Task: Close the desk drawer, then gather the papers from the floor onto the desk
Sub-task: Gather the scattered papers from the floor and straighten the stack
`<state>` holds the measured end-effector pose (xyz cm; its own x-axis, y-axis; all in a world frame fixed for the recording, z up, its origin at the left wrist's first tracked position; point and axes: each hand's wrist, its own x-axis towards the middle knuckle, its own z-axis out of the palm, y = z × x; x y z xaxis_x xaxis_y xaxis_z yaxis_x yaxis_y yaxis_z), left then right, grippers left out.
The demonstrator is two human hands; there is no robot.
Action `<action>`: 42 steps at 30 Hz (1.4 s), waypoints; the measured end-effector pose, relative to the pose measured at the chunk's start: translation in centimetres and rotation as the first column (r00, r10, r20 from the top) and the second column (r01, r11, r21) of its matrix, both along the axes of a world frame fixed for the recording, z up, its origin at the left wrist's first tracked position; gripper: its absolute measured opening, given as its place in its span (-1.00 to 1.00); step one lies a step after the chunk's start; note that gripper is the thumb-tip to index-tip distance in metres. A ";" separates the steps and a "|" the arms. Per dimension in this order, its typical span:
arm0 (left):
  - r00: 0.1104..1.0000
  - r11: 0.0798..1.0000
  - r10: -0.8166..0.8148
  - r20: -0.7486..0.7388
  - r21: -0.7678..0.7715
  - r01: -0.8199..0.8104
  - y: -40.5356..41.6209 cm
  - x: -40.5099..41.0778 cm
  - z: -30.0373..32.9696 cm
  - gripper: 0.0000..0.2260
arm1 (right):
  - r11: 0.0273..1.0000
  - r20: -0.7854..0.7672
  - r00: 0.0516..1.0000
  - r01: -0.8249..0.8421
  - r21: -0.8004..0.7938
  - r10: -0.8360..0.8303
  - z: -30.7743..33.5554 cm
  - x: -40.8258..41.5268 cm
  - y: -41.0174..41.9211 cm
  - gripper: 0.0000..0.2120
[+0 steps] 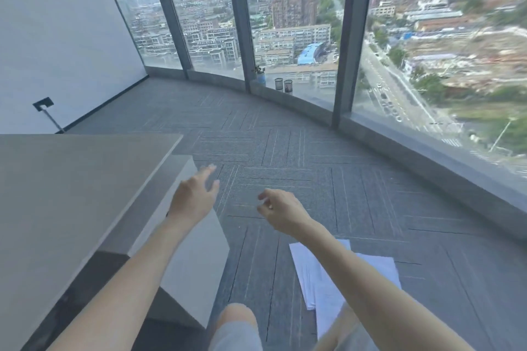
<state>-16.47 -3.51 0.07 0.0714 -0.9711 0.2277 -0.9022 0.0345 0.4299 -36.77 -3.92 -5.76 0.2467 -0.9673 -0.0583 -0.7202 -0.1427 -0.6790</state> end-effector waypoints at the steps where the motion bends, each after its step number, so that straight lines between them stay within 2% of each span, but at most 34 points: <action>1: 0.999 0.999 -0.032 -0.003 0.005 0.032 0.0 -1.7 0.1 -0.64 | 1.000 -0.003 1.000 0.027 -0.013 -0.027 0.6 -1.8 0.6 -0.66; 10: 0.957 0.967 -0.252 -0.147 0.007 0.256 2.0 -13.2 0.5 -0.69 | 0.967 -0.047 0.967 0.249 -0.045 -0.251 4.2 -15.2 7.1 -0.72; 20: 0.879 0.902 -0.429 -0.207 -0.051 0.428 1.8 -19.4 0.0 -0.72 | 0.897 -0.029 0.898 0.437 -0.069 -0.440 5.4 -22.0 10.7 -0.74; 29: 0.838 0.867 -0.489 -0.244 -0.028 0.498 0.0 -23.4 -2.5 -0.75 | 0.864 -0.060 0.862 0.501 -0.040 -0.503 3.8 -25.5 12.0 -0.74; 42: 0.861 0.876 -0.458 -0.220 0.056 0.480 -2.3 -29.1 -7.0 -0.75 | 0.870 -0.005 0.871 0.490 0.054 -0.491 -1.0 -29.3 8.7 -0.74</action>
